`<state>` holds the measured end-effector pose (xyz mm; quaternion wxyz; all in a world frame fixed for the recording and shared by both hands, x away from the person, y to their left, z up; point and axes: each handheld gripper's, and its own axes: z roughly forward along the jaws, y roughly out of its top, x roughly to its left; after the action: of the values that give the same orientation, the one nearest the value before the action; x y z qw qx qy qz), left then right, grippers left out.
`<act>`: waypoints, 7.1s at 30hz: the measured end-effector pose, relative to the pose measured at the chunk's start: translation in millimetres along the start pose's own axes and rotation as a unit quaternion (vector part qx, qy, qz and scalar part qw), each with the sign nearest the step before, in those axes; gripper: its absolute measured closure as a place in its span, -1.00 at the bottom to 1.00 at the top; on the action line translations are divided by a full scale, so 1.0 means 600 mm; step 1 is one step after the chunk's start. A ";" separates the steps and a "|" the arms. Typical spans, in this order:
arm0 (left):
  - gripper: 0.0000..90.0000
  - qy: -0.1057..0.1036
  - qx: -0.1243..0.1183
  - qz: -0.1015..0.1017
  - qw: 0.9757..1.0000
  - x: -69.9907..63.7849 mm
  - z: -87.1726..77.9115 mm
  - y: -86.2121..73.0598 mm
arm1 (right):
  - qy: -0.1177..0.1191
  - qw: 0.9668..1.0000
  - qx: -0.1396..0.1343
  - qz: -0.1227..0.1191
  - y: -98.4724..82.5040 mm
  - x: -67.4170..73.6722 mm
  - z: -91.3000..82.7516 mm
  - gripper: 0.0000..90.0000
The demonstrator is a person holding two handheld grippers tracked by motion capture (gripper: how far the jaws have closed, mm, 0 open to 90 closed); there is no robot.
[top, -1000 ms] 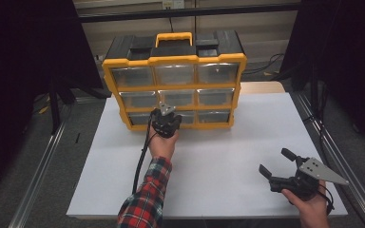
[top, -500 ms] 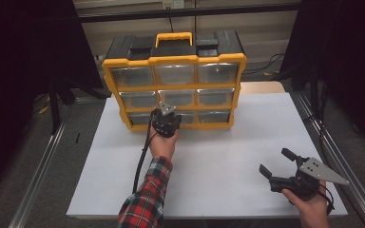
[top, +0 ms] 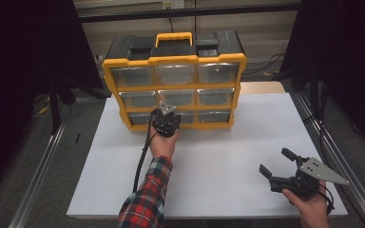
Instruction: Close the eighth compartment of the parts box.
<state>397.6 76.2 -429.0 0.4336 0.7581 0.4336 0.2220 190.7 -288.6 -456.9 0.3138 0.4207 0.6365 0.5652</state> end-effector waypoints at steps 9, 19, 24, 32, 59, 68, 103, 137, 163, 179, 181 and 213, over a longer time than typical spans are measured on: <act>1.00 0.002 -0.002 -0.004 1.000 0.000 0.003 0.000 | 0.001 1.000 0.000 -0.001 0.000 0.000 0.000 -0.98; 1.00 0.003 -0.001 -0.004 1.000 0.000 0.004 -0.001 | 0.002 1.000 0.004 -0.002 0.000 0.000 0.001 -0.98; 0.94 0.001 -0.003 -0.003 1.000 0.000 0.004 -0.002 | 0.004 1.000 0.003 0.000 -0.001 -0.001 0.003 -0.98; 0.77 -0.003 -0.013 -0.002 1.000 -0.004 -0.002 -0.001 | 0.003 1.000 0.004 -0.003 -0.001 0.000 0.004 -0.98; -0.23 -0.035 -0.042 -0.023 0.998 -0.011 -0.032 -0.019 | 0.003 1.000 0.007 -0.003 -0.002 0.003 0.003 -0.98; -0.59 -0.047 -0.052 -0.027 0.997 -0.016 -0.048 -0.024 | 0.000 1.000 0.006 -0.005 -0.003 0.003 -0.001 -0.98; -0.95 -0.061 -0.106 -0.029 0.992 0.018 -0.120 -0.091 | -0.001 1.000 0.009 -0.004 -0.004 0.003 -0.002 -0.98; -0.94 -0.066 -0.121 -0.017 0.990 0.053 -0.170 -0.135 | 0.003 1.000 0.006 -0.006 -0.004 0.004 -0.003 -0.98; -0.95 -0.072 -0.132 0.004 0.989 0.084 -0.208 -0.158 | 0.006 1.000 0.006 -0.008 -0.004 0.005 -0.002 -0.98; -0.95 -0.075 -0.135 -0.001 0.988 0.101 -0.227 -0.173 | 0.003 1.000 0.004 -0.008 -0.004 0.005 -0.002 -0.98; -0.95 -0.074 -0.135 0.002 0.988 0.102 -0.229 -0.174 | 0.002 1.000 0.004 -0.008 -0.004 0.005 -0.003 -0.98; -0.95 -0.076 -0.136 -0.002 0.988 0.131 -0.255 -0.194 | 0.002 1.000 0.003 -0.008 -0.004 0.005 -0.003 -0.99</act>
<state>275.8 243.1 -450.7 0.5654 0.7056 0.3665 0.2195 187.3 -287.0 -458.7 0.3158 0.4153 0.6422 0.5616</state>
